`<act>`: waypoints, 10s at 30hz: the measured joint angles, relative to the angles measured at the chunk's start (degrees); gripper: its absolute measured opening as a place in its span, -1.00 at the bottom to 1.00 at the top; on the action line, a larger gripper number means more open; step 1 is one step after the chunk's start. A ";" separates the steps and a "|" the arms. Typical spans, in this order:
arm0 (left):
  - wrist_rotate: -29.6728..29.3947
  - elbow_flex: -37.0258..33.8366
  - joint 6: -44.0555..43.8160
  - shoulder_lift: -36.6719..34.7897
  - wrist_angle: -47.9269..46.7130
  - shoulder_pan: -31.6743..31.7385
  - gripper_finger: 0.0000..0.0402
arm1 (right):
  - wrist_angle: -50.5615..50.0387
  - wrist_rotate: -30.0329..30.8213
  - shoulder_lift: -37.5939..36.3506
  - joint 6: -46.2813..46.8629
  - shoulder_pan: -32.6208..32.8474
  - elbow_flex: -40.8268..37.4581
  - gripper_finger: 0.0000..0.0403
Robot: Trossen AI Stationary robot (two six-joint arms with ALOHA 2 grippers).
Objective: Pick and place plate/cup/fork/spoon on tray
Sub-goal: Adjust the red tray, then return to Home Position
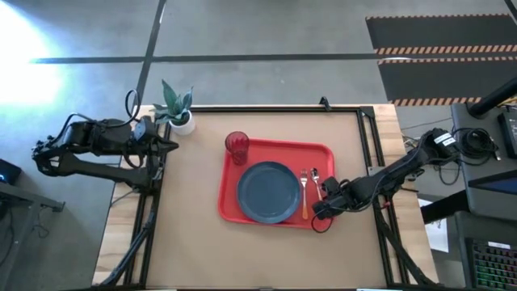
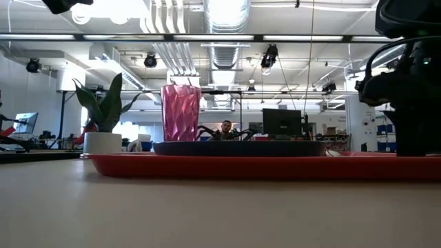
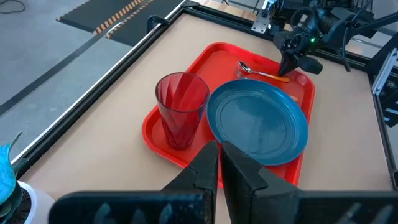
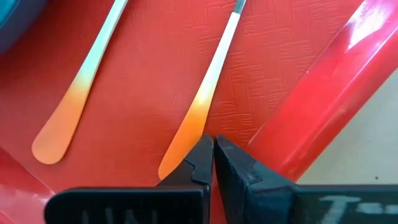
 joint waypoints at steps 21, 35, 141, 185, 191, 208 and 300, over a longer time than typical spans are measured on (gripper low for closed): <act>-0.02 0.00 0.98 -0.68 -0.21 0.01 -1.00 | 5.57 1.30 0.26 0.92 -0.02 0.15 -0.96; -0.03 0.00 1.03 -0.71 -0.27 0.01 -1.00 | 6.01 4.61 -0.42 -0.39 -0.02 0.15 -0.96; 25.53 -29.42 -10.09 38.05 53.92 -9.79 -1.00 | -37.43 39.67 -14.76 -30.69 -0.96 43.34 -0.96; 23.56 -29.19 -18.63 53.00 58.83 -11.74 -1.00 | -37.44 39.19 -15.72 -31.98 -0.94 42.51 -0.96; 23.52 -29.24 -23.73 53.00 58.70 -14.72 -1.00 | -37.44 39.16 -16.45 -32.81 -0.93 42.51 -0.96; 21.69 -29.44 -36.17 53.05 58.94 -20.97 -1.00 | -37.49 37.46 -16.79 -33.20 -0.92 42.29 -0.96; -18.29 -21.84 -8.04 -1.86 29.98 -21.76 -1.00 | -19.30 5.24 -1.06 5.99 3.15 5.33 -0.96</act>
